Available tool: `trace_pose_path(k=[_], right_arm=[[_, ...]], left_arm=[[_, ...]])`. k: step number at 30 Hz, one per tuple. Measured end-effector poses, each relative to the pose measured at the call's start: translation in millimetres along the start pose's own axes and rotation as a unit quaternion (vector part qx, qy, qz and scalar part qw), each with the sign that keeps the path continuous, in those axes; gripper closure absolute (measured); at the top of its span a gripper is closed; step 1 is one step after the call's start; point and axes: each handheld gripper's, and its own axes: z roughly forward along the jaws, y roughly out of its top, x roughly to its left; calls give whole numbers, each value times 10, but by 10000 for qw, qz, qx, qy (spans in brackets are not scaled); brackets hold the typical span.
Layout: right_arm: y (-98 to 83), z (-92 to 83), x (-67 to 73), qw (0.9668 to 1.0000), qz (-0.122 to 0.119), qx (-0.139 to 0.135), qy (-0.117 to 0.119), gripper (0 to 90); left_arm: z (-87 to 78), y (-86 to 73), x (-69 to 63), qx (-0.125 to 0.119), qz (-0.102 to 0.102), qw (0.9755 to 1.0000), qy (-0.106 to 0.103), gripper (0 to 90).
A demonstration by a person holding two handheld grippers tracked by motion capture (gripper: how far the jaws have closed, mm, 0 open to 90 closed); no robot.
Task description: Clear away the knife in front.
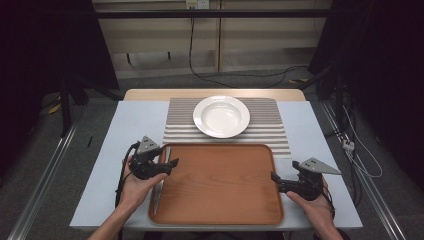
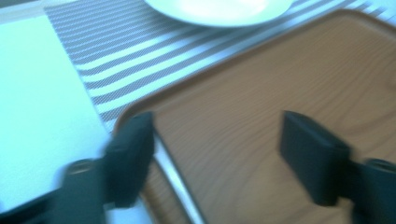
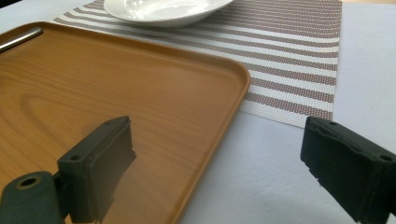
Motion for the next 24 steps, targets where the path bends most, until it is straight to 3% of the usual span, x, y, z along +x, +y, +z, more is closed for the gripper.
trace_pose_path(k=[3, 5, 8, 10, 11, 14, 17, 20, 22, 24], right_arm=[[0, -6, 1, 10000, 19, -12, 2, 88], [2, -12, 3, 10000, 26, -60, 17, 86], [-2, -21, 3, 10000, 34, -52, 12, 86], [-5, -27, 1, 10000, 36, -68, 0, 86], [-7, -31, -1, 10000, 29, -68, 0, 86], [-14, -40, -5, 10000, 37, -58, -25, 86], [-19, -47, -5, 10000, 44, -61, -39, 86], [-22, -49, -6, 9999, 65, -53, -56, 86], [-26, -52, -8, 10000, 40, -38, -71, 86], [-29, -63, -6, 9999, 55, -50, -90, 86]], left_arm=[[-36, -25, -15, 14, -54, 9999, -89, 89], [-78, -63, -29, -109, -34, 9996, -260, 89], [-128, -113, -39, 58, 221, 9992, -312, 60], [-169, -149, -38, 32, 133, 9990, -426, 58], [-189, -165, -33, 95, 111, 9991, -405, 65], [-256, -223, -7, 110, -95, 9999, -72, 70], [-305, -267, 23, 78, -26, 9999, 84, 74], [-339, -327, 62, 51, -145, 9998, 151, 74], [-360, -384, 79, 31, -44, 9997, 231, 75], [-377, -461, 103, -54, -234, 9996, 157, 74]])
